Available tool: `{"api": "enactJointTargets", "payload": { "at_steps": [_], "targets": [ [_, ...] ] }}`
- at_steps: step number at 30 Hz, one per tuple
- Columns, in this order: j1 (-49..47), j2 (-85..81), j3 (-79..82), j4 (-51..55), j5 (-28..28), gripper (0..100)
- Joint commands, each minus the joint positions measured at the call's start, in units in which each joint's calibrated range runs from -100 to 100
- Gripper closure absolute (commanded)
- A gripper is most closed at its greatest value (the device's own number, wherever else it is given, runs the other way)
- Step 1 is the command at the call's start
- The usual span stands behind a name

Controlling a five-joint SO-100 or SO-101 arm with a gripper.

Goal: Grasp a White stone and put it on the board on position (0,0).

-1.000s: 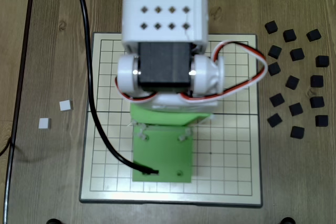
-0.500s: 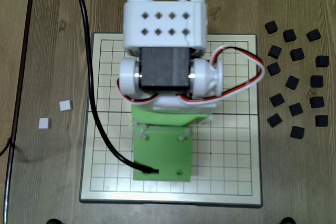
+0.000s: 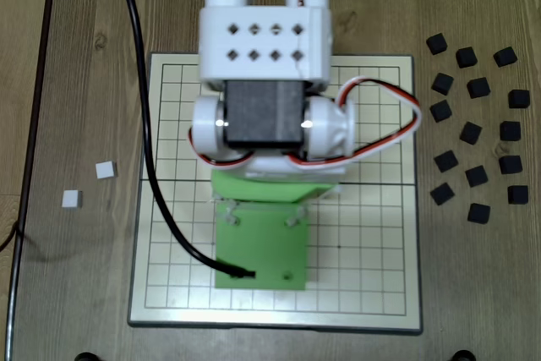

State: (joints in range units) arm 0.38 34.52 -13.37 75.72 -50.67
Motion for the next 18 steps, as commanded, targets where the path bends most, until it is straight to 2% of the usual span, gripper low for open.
{"api": "enactJointTargets", "payload": {
  "at_steps": [1, 12, 18],
  "targets": [
    [0.9, -5.9, -0.4, -0.7, 0.2, 94],
    [1.0, -5.8, 0.2, -1.4, 0.2, 94],
    [0.5, -5.8, 0.9, -1.4, 0.9, 87]
  ]
}}
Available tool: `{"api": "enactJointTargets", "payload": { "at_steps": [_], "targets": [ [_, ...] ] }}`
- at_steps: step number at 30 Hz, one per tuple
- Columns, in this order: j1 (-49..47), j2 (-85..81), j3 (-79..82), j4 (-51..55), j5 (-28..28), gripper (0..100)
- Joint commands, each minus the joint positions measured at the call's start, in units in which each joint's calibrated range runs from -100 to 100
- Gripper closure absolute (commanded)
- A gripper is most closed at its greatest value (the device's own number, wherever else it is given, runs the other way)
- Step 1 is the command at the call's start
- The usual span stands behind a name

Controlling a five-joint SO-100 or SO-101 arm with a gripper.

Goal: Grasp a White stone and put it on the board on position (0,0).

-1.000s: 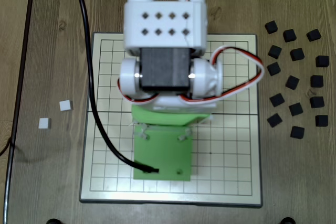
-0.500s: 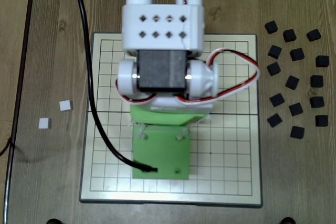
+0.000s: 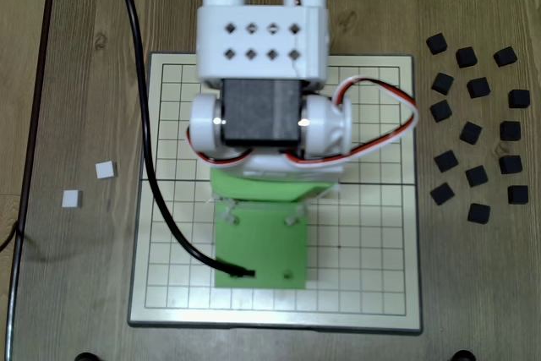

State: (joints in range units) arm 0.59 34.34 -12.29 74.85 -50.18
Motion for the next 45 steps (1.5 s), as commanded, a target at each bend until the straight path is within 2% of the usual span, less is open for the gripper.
{"api": "enactJointTargets", "payload": {
  "at_steps": [1, 26, 30, 36, 45],
  "targets": [
    [0.3, -5.7, -0.1, -0.6, 0.3, 87],
    [-2.2, -9.1, -1.3, 1.1, -1.0, 88],
    [-3.5, -10.6, -6.5, 6.4, -1.4, 88],
    [-4.6, -10.5, -23.8, 15.6, 0.6, 89],
    [-3.4, -9.1, -23.6, 12.8, 2.7, 93]
  ]
}}
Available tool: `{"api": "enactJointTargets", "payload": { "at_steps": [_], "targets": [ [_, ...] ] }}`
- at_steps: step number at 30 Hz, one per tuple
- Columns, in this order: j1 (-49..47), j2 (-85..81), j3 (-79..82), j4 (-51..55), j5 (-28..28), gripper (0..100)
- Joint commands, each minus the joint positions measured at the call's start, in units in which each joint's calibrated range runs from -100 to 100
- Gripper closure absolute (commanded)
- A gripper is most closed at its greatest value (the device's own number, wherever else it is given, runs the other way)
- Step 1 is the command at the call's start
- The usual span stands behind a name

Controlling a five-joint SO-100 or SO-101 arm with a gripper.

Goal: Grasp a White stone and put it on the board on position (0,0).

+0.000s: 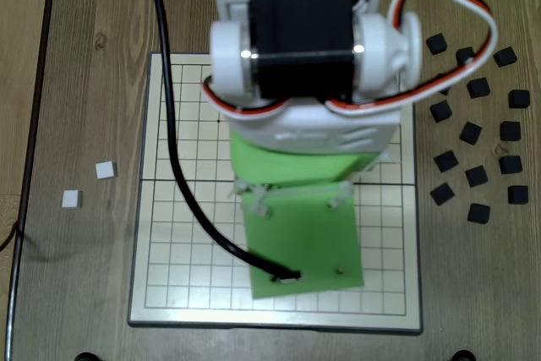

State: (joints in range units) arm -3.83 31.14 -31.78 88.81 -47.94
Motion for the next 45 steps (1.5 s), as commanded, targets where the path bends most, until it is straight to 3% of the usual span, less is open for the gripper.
{"api": "enactJointTargets", "payload": {
  "at_steps": [1, 18, 27, 37, 45],
  "targets": [
    [1.2, -5.8, -4.1, -1.2, 0.5, 93],
    [1.5, -8.1, 2.1, -2.0, -0.3, 94],
    [1.2, -20.7, 24.7, -9.8, -1.8, 94],
    [2.1, -45.3, 59.0, -19.8, -2.5, 94],
    [2.4, -62.2, 77.6, -22.1, -3.0, 94]
  ]
}}
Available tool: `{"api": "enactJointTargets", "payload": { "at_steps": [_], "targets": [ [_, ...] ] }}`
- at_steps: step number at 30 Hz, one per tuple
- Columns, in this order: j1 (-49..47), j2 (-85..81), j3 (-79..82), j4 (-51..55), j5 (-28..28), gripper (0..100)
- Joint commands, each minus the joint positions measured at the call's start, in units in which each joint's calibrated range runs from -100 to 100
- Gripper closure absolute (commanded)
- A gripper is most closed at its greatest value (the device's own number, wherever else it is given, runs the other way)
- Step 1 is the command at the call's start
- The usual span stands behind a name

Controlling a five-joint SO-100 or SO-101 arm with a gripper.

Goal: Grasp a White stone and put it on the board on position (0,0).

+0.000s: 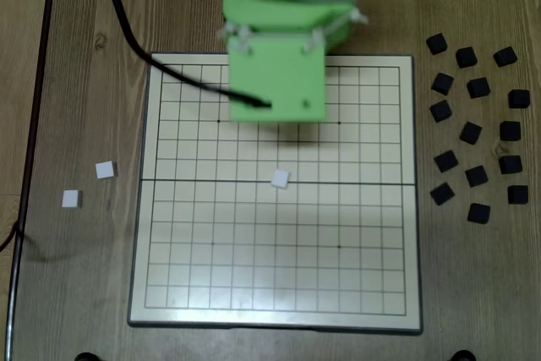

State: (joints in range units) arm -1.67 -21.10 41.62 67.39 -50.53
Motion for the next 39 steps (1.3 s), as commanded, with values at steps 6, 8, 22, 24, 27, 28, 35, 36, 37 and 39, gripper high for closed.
{"api": "enactJointTargets", "payload": {
  "at_steps": [6, 8, 22, 24, 27, 28, 35, 36, 37, 39],
  "targets": [
    [0.7, -23.0, 17.3, -2.1, -0.7, 94],
    [1.1, -26.9, 21.4, -2.8, -0.6, 94],
    [2.3, -47.3, 44.9, -6.0, 0.0, 94],
    [2.4, -49.7, 47.7, -6.3, 0.0, 94],
    [2.5, -52.7, 51.0, -6.3, 0.1, 94],
    [2.6, -53.6, 52.1, -6.4, 0.1, 94],
    [3.8, -60.8, 58.3, -3.4, 2.5, 94],
    [3.9, -61.1, 58.3, -2.4, 2.7, 94],
    [4.0, -61.5, 58.3, -1.3, 3.0, 94],
    [4.4, -62.3, 58.3, 1.1, 3.5, 94]
  ]
}}
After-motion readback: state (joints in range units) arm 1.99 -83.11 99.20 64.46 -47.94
